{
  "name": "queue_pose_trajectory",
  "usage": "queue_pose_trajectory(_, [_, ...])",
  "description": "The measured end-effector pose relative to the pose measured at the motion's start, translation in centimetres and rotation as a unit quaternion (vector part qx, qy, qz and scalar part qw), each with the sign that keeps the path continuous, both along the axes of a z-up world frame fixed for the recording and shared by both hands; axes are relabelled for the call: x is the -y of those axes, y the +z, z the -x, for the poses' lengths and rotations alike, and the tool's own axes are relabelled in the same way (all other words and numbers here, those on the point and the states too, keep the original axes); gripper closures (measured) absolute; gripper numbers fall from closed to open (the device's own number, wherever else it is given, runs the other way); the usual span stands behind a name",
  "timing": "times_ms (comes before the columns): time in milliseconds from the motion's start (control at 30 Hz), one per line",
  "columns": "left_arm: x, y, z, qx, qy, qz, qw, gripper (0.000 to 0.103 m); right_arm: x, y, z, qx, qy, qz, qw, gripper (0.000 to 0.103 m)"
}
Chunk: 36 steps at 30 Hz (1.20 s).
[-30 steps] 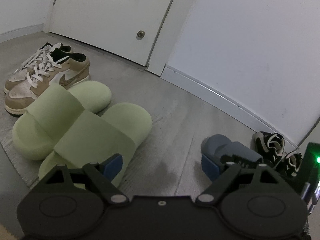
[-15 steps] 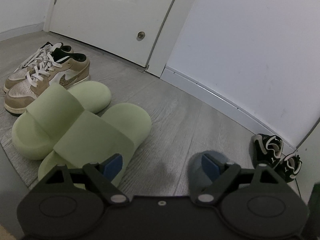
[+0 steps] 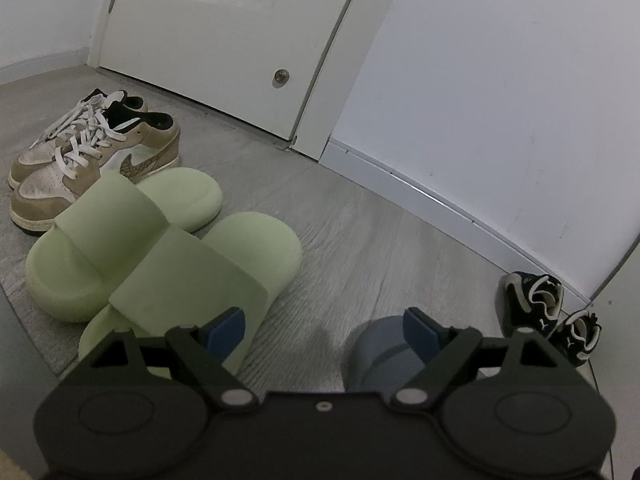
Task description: Organize scattered shoes
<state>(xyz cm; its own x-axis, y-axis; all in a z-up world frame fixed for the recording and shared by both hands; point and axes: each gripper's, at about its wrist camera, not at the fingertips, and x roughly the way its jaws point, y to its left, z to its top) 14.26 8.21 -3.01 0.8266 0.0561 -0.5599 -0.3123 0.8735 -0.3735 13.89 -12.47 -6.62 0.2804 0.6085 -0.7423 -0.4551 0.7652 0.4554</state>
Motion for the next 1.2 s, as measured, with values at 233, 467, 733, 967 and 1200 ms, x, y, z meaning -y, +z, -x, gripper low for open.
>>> queue_pose_trajectory(233, [0.1, 0.0, -0.1, -0.001, -0.001, -0.001, 1.0000, 0.016, 2.4, 0.2, -0.3, -0.006, -0.059, 0.063, 0.996, 0.088])
queue_pose_trajectory(467, [0.1, 0.0, -0.1, -0.001, 0.001, -0.001, 1.0000, 0.016, 5.0, 0.7, -1.7, 0.043, -0.164, 0.135, 0.976, 0.101])
queue_pose_trajectory(733, [0.1, 0.1, -0.1, 0.001, 0.002, -0.003, 1.0000, 0.016, 1.5, 3.9, -0.1, 0.228, -0.259, 0.140, 0.928, 0.005])
queue_pose_trajectory(967, [-0.6, 0.3, 0.5, 0.011, 0.048, -0.009, 0.9988, 0.016, -4.7, 3.5, -5.3, 0.267, -0.268, 0.196, 0.905, 0.005])
queue_pose_trajectory(1200, [-1.1, 0.1, 0.5, 0.002, 0.059, 0.001, 0.9983, 0.016, -6.6, -0.3, -6.5, 0.227, -0.162, 0.214, 0.936, 0.029])
